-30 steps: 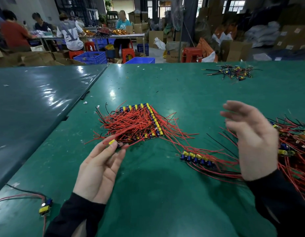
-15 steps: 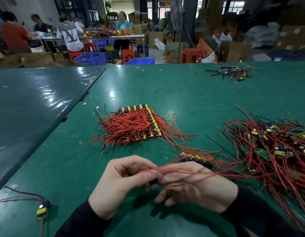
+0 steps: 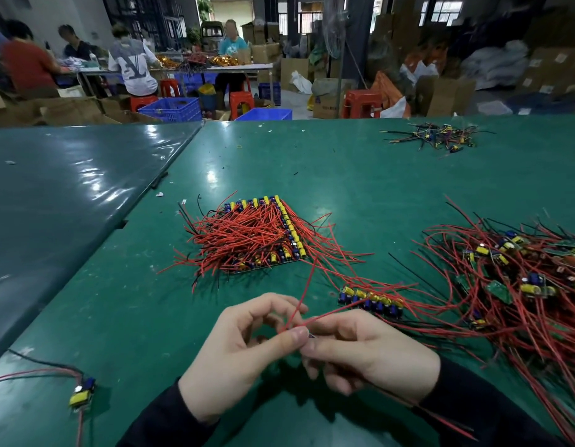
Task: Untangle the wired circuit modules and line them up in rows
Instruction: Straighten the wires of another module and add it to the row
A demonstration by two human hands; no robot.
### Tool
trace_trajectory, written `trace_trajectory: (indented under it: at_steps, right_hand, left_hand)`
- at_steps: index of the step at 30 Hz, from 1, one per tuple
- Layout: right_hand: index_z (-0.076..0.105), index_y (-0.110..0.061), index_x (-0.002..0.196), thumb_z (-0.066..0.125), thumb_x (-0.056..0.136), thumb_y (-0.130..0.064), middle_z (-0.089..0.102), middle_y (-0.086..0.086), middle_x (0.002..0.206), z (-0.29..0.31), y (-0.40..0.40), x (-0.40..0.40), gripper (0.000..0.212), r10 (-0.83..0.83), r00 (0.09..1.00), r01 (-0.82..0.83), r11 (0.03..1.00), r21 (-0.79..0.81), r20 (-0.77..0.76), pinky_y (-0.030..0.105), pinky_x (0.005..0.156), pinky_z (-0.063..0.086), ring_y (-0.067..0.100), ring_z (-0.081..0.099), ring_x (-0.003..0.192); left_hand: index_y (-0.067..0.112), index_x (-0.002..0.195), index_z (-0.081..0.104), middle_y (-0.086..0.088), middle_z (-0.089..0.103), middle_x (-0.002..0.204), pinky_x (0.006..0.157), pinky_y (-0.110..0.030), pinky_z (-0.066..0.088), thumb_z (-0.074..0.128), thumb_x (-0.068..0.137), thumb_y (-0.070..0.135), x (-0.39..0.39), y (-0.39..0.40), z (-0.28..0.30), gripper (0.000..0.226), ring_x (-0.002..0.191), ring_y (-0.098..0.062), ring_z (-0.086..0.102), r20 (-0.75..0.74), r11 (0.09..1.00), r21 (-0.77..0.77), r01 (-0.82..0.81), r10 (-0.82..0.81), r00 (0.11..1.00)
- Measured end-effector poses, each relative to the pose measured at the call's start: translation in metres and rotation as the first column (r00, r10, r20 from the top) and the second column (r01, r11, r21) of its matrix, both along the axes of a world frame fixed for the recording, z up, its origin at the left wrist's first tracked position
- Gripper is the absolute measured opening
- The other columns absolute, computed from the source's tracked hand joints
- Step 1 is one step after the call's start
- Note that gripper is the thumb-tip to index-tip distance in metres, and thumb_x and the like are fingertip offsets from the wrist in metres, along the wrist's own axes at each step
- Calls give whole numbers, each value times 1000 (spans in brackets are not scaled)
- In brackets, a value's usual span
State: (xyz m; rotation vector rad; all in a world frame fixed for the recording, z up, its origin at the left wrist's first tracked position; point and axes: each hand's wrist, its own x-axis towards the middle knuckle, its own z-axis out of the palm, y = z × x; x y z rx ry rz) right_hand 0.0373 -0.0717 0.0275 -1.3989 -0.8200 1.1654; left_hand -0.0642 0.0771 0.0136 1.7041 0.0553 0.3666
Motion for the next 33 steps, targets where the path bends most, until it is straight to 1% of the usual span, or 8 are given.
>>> trace_trajectory:
  at_steps: [3,5,8,12,15,20,27,33]
  right_hand:
    - [57,-5,100,50,95,-31,67,-4,65,1,-1,1,28,147,987,-149,988,-28,-68,10,37,31,1,53,39]
    - [56,-8,106,43,95,-29,69,-3,69,3,-1,0,28,232,962,-235,972,-2,-141,11,37,32,2,56,42]
    - [51,-6,108,40,94,-26,69,-3,71,4,-1,-3,27,296,930,-299,954,23,-215,11,37,32,2,58,43]
    - [56,-5,105,39,94,-22,68,-6,64,5,-2,-4,27,352,903,-362,932,4,-246,9,38,34,-2,55,41]
    - [62,-11,100,43,92,-25,67,-8,62,8,-4,-4,24,381,885,-391,920,17,-267,8,38,36,-3,54,40]
    - [64,-10,96,47,87,-27,68,-6,61,8,-4,-2,26,371,871,-370,927,69,-323,8,36,35,-2,55,39]
    - [64,-11,90,47,89,-25,66,0,57,5,-3,-6,22,229,930,-191,970,152,-289,10,37,31,2,55,37]
    - [62,-11,90,41,91,-20,68,0,59,8,-3,-7,23,220,937,-186,972,143,-273,10,36,32,3,57,38]
  left_hand:
    - [22,73,70,-10,68,97,83,-25,47,73,67,33,-1,3,1,14,98,-19,61,-4,999,-5,42,-42,999]
    - [16,80,72,-9,68,96,73,-24,48,80,63,34,-4,6,3,26,91,-21,60,-40,976,-161,148,-157,987]
    - [6,99,71,-11,66,98,76,-37,40,85,60,38,-7,9,5,52,90,-27,52,-95,888,-352,296,-348,933]
    - [-13,105,61,-10,63,98,58,-22,50,79,71,29,-7,7,9,57,80,-20,59,-48,770,-475,425,-505,862]
    - [-18,104,57,-12,56,99,59,-22,52,76,75,19,-8,6,10,51,80,-20,57,54,666,-539,516,-583,811]
    - [-1,91,67,-7,58,90,61,-23,53,76,72,5,-6,6,7,22,67,-15,63,152,636,-548,544,-564,812]
    - [8,70,71,-9,61,68,50,-21,47,93,46,19,-5,1,5,34,45,-21,56,51,765,-599,237,-260,964]
    - [9,69,70,-9,62,68,48,-23,47,92,48,23,-6,0,9,33,46,-22,56,74,787,-569,237,-239,968]
